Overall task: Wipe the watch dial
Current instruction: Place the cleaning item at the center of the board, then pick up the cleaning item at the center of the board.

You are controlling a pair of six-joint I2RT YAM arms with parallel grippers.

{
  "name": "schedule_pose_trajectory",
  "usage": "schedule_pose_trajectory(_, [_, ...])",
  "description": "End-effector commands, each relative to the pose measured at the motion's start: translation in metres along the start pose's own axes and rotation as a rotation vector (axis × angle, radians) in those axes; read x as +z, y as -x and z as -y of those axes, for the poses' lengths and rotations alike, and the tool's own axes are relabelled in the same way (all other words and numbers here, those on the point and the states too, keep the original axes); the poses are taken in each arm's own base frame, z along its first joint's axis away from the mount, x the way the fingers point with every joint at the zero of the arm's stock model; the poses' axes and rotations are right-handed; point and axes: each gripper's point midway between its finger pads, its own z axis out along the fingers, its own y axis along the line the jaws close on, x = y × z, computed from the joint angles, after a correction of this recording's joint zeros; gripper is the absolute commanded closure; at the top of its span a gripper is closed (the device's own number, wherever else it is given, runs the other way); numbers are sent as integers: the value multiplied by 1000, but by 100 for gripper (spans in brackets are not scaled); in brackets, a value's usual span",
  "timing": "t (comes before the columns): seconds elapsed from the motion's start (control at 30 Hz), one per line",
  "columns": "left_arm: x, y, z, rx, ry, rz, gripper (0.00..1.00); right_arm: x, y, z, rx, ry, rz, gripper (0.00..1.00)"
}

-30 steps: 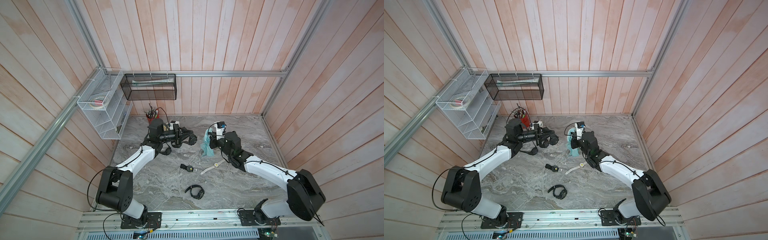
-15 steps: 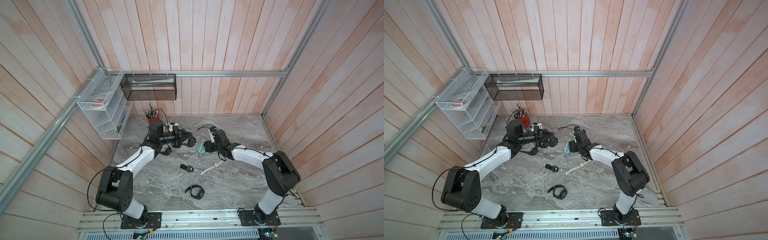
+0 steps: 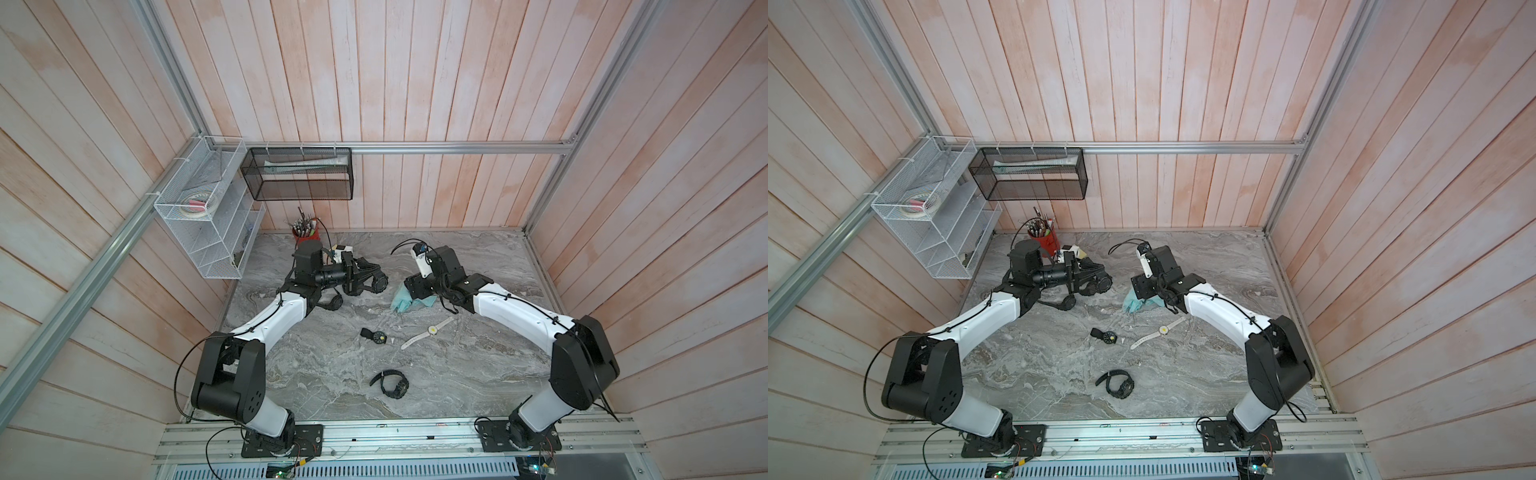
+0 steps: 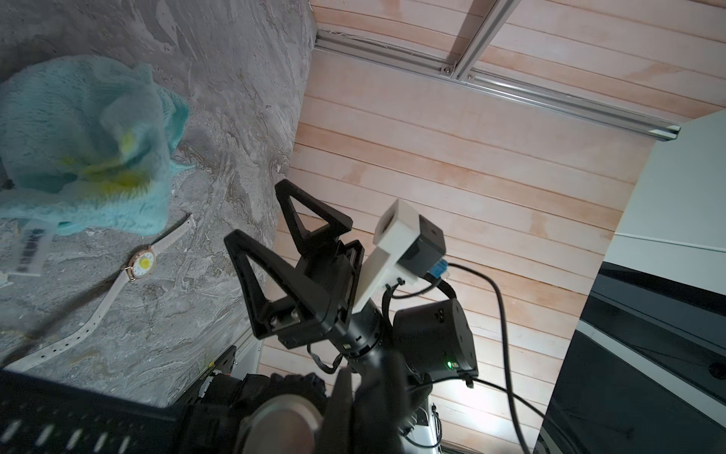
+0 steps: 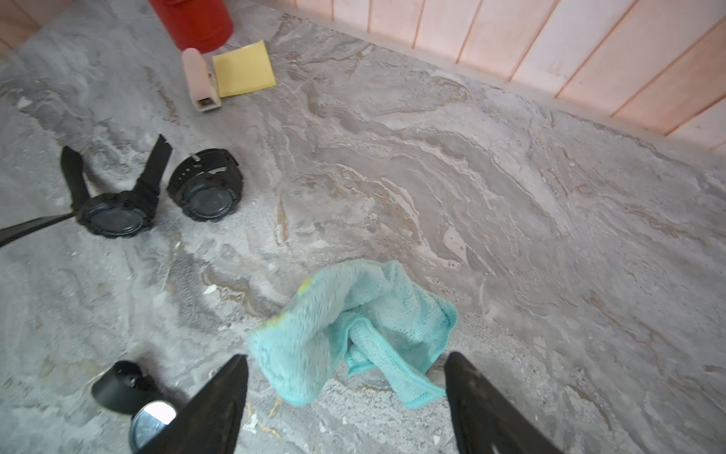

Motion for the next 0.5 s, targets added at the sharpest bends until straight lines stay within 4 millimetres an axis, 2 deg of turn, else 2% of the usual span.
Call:
schedule_pose_trajectory(0.0, [0,0,-6,18,-5,-12,100,2,-29,10,-18,-30,-58,22])
schedule_pose_trajectory(0.1, [-1,0,-4,23,-8,-9,100,11,-22,25,76,-10,-25,24])
schedule_pose_trajectory(0.2, [-1,1,-6,19,-5,-7,100,38,-20,33,133,7,-51,27])
schedule_pose_trajectory(0.33, [-3,0,-6,18,-7,-5,100,77,-35,22,169,77,-196,31])
schedule_pose_trajectory(0.4, [-5,1,-5,21,-6,1,100,89,-48,18,188,94,-249,32])
schedule_pose_trajectory(0.47, [-6,3,-6,20,-3,5,100,94,-53,12,201,135,-245,32])
